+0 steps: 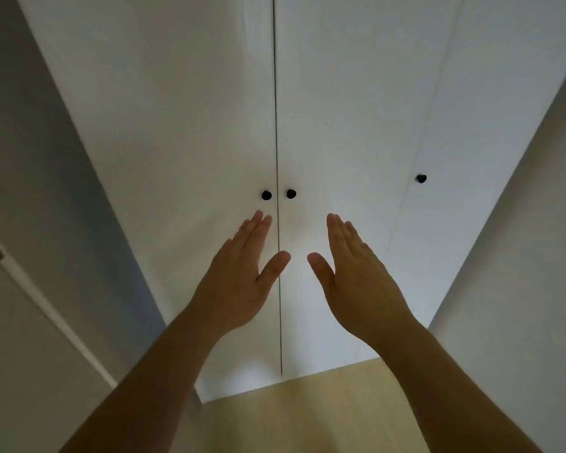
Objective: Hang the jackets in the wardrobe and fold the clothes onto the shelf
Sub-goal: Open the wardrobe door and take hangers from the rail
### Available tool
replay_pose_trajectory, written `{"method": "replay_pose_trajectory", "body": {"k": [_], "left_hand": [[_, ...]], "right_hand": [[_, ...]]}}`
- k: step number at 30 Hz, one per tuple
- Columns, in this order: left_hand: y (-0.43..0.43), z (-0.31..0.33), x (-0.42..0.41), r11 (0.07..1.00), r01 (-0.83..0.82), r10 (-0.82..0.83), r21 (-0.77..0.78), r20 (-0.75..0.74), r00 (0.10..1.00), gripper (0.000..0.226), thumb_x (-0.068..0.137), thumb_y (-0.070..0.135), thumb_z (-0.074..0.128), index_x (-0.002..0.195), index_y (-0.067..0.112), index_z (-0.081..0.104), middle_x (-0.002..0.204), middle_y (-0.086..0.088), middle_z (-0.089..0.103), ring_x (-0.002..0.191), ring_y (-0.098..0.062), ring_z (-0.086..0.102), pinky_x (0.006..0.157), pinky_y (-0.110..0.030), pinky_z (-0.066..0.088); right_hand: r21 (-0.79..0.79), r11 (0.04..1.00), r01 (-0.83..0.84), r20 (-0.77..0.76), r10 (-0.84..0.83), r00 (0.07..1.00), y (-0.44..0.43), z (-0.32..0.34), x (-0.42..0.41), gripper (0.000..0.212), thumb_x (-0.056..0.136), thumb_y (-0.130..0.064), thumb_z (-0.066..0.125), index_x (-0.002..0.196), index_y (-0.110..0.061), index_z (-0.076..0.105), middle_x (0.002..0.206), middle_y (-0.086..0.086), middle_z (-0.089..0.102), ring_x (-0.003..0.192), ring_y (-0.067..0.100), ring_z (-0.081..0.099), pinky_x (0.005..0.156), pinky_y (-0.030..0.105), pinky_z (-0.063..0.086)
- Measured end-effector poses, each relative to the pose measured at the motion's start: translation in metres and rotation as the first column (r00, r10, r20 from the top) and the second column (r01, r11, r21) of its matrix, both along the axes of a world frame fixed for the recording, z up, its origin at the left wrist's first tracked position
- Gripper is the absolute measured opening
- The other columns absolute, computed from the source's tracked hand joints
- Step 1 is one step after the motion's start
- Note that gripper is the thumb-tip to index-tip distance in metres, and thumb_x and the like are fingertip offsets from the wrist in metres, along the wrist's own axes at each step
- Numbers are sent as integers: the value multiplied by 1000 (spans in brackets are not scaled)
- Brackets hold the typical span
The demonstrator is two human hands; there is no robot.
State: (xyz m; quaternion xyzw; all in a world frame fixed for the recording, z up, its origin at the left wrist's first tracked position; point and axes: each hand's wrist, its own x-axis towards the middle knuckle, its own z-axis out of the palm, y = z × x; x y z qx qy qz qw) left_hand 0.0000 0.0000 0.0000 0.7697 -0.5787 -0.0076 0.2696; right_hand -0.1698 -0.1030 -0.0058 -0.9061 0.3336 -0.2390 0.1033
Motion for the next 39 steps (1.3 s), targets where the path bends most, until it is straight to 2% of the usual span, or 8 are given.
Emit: {"method": "replay_pose_trajectory", "body": {"k": [3,8,11,18,22,30,34,39], "left_hand": [[-36,-8,15,999,-36,35,12,48,998,80,89,71,12,159,32,1,166,14,-2,152,-6,-2,125,-43,12],[-96,-17,38,997,-81,79,14,72,994,77,96,67,16,159,26,4,167,9,3,152,-6,1,125,-41,14],[-134,-17,53,990,-123,116,62,112,987,79,96,68,14,160,22,3,167,6,4,153,-8,2,125,-42,15],[-198,-21,86,941,-255,193,223,266,945,84,93,69,6,160,18,4,167,1,1,153,-14,-3,125,-40,8],[-213,-26,96,923,-278,209,266,261,942,78,99,63,15,160,14,9,167,-2,10,154,-16,5,125,-36,11],[-222,-29,95,933,-323,296,158,172,939,63,103,46,42,155,12,28,157,-4,36,145,-22,33,119,-40,30],[-224,-22,99,944,-319,306,89,131,943,42,101,31,51,139,13,49,135,-1,53,128,-20,47,104,-31,38],[-203,-25,88,957,-291,289,-1,91,953,26,97,29,56,121,19,56,114,7,57,106,-11,53,92,-25,44]], "right_hand": [[-30,999,-21,2,21,1000,-45,-5,18,73,99,-63,9,158,-23,-7,165,-9,-5,144,3,-13,116,26,-1],[25,989,-144,-1,144,990,-112,-7,43,71,101,-60,11,158,-21,-5,167,-5,-2,151,10,-5,120,30,5],[31,979,-203,-42,204,978,-147,-7,56,73,98,-63,5,157,-23,-9,166,-5,-5,150,8,-9,121,32,4],[82,953,-293,-61,298,953,-201,-4,75,76,95,-64,3,158,-22,-8,167,-4,-4,152,11,-5,123,34,7],[79,945,-317,-47,321,946,-213,-2,85,79,93,-66,3,158,-22,-6,167,-4,-2,152,11,-2,119,31,6],[115,927,-356,-62,364,929,-214,-2,96,75,96,-63,8,158,-22,-5,167,-5,-2,153,11,-3,122,34,8],[128,928,-351,-46,359,932,-209,-1,95,80,92,-64,5,159,-20,-2,167,-3,1,153,12,0,123,35,10],[144,921,-361,-19,367,930,-197,-5,96,78,95,-62,8,159,-20,2,167,-2,6,153,12,3,121,34,11]]}}
